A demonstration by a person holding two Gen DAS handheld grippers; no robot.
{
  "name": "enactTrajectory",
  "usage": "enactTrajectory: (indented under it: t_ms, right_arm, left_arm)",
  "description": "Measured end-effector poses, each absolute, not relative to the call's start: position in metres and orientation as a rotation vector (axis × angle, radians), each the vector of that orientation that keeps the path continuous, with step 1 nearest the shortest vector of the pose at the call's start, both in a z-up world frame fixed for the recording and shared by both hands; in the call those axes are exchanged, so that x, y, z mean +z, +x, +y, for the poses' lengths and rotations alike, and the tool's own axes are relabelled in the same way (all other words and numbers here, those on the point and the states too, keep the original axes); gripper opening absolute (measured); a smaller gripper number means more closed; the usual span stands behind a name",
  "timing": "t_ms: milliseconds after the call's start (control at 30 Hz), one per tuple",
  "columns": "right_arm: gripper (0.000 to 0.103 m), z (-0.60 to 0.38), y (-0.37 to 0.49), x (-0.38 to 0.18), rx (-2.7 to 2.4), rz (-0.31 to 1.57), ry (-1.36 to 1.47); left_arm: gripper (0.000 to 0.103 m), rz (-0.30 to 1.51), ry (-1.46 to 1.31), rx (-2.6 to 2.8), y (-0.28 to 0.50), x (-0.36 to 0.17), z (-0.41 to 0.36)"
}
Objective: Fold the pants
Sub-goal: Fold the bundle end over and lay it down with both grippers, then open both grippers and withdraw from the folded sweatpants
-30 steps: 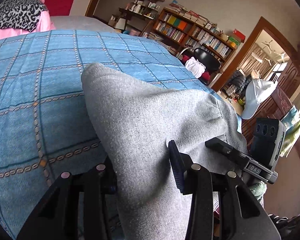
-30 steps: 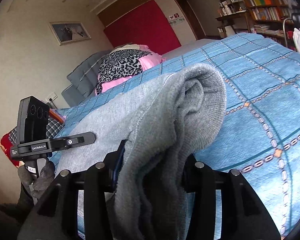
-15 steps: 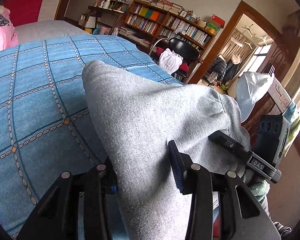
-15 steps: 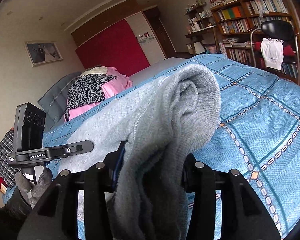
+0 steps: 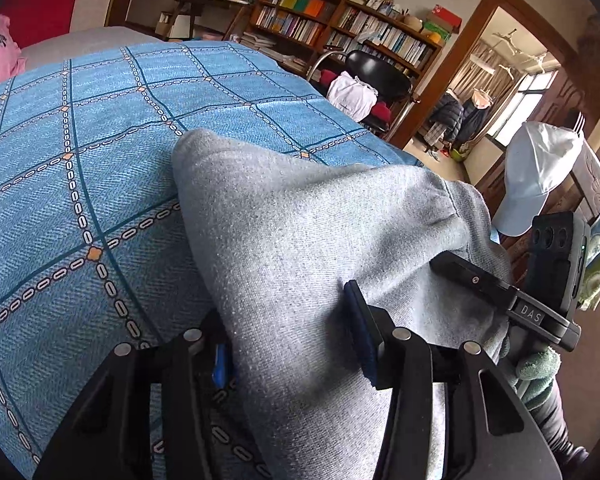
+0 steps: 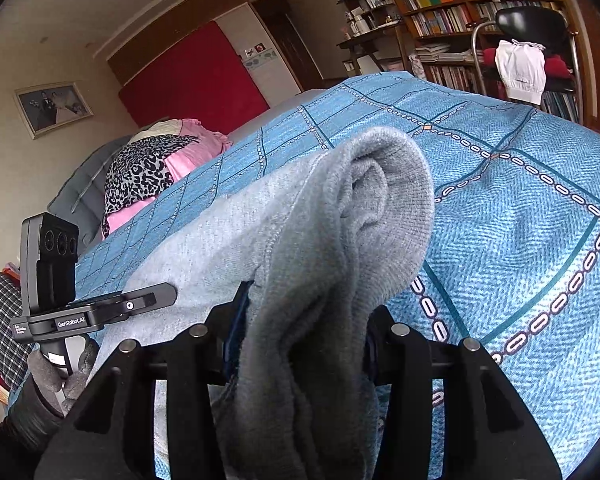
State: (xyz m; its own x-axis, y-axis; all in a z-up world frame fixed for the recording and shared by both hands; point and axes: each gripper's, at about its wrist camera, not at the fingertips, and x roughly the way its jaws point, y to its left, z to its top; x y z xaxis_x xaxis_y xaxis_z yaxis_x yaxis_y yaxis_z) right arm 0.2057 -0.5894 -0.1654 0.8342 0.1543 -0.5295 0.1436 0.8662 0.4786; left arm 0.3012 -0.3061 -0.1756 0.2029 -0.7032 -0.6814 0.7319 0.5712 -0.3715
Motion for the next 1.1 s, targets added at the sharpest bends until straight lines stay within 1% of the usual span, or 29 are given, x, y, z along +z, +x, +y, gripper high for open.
enactTrajectory:
  t_ms: [67, 133, 167, 200, 233, 333, 367, 467, 567, 700, 733, 767, 833, 967, 1000, 1033, 1100]
  right_arm:
    - [0.056, -0.589, 0.201, -0.169, -0.019, 0.597, 0.537]
    - [0.06, -0.589, 0.194, -0.169, -0.056, 0.59, 0.541]
    - [0.061, -0.587, 0.188, -0.168, -0.077, 0.583, 0.535]
    - [0.062, -0.584, 0.182, -0.165, -0.106, 0.578, 0.519]
    - [0.062, -0.58, 0.176, -0.163, -0.137, 0.57, 0.496]
    - [0.062, -0.559, 0.157, -0.152, -0.241, 0.543, 0.387]
    - [0.062, -0.552, 0.151, -0.149, -0.274, 0.532, 0.346]
    - [0.063, -0.533, 0.134, -0.143, -0.334, 0.499, 0.282]
    - [0.063, -0.53, 0.125, -0.158, -0.372, 0.541, 0.294]
    - [0.063, -0.535, 0.12, -0.182, -0.364, 0.565, 0.344]
    - [0.064, -0.537, 0.12, -0.187, -0.355, 0.56, 0.349]
    - [0.07, -0.539, 0.119, -0.191, -0.354, 0.554, 0.362]
    - [0.072, -0.547, 0.118, -0.196, -0.345, 0.553, 0.428]
    - [0.073, -0.545, 0.115, -0.193, -0.361, 0.552, 0.422]
    - [0.073, -0.542, 0.114, -0.192, -0.376, 0.548, 0.41]
    - [0.075, -0.538, 0.113, -0.188, -0.39, 0.541, 0.403]
    - [0.075, -0.532, 0.107, -0.184, -0.412, 0.524, 0.416]
  left_arm:
    - [0.06, 0.915, 0.06, -0.993, 0.297, -0.178, -0.301]
    - [0.061, 0.903, 0.072, -1.001, 0.29, -0.178, -0.294]
    - [0.064, 0.901, 0.083, -1.002, 0.287, -0.177, -0.291]
    - [0.07, 0.893, 0.094, -0.999, 0.282, -0.176, -0.288]
    - [0.072, 0.882, 0.105, -1.0, 0.277, -0.174, -0.285]
    - [0.075, 0.849, 0.152, -1.018, 0.256, -0.172, -0.275]
    - [0.078, 0.841, 0.174, -1.027, 0.248, -0.173, -0.273]
    - [0.079, 0.792, 0.245, -1.023, 0.225, -0.175, -0.271]
    - [0.079, 0.772, 0.261, -1.009, 0.219, -0.178, -0.271]
    - [0.081, 0.801, 0.266, -0.999, 0.219, -0.189, -0.27]
    - [0.081, 0.808, 0.27, -0.995, 0.22, -0.192, -0.273]
    - [0.081, 0.807, 0.271, -0.993, 0.221, -0.193, -0.274]
    - [0.081, 0.789, 0.276, -0.983, 0.219, -0.193, -0.274]
    - [0.081, 0.73, 0.299, -0.948, 0.205, -0.191, -0.271]
    - [0.083, 0.716, 0.305, -0.935, 0.204, -0.19, -0.27]
    - [0.084, 0.704, 0.306, -0.923, 0.202, -0.189, -0.269]
    - [0.085, 0.688, 0.303, -0.91, 0.2, -0.188, -0.268]
